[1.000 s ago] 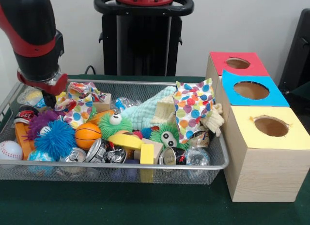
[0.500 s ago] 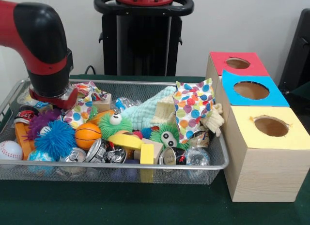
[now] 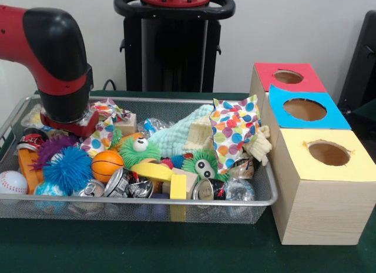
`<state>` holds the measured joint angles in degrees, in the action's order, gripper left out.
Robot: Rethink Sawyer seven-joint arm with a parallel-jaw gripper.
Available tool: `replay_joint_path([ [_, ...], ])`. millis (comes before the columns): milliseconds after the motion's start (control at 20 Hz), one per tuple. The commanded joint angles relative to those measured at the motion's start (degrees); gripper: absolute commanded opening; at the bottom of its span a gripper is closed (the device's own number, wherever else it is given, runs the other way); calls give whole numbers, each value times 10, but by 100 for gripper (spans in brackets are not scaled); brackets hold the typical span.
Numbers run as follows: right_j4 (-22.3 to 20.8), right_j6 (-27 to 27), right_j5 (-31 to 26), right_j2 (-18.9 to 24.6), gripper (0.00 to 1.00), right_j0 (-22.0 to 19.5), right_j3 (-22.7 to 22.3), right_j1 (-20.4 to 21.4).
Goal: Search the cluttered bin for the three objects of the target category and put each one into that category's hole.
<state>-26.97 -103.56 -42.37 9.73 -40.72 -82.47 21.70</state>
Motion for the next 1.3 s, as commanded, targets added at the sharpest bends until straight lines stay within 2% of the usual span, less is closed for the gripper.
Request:
replay_joint_path([
  [50, -18, 35, 60, 60, 0, 17, -6, -26],
  [850, 28, -84, 105, 40, 0, 84, -41, -23],
  [1300, 63, -120, 111, 23, 0, 116, -56, -12],
])
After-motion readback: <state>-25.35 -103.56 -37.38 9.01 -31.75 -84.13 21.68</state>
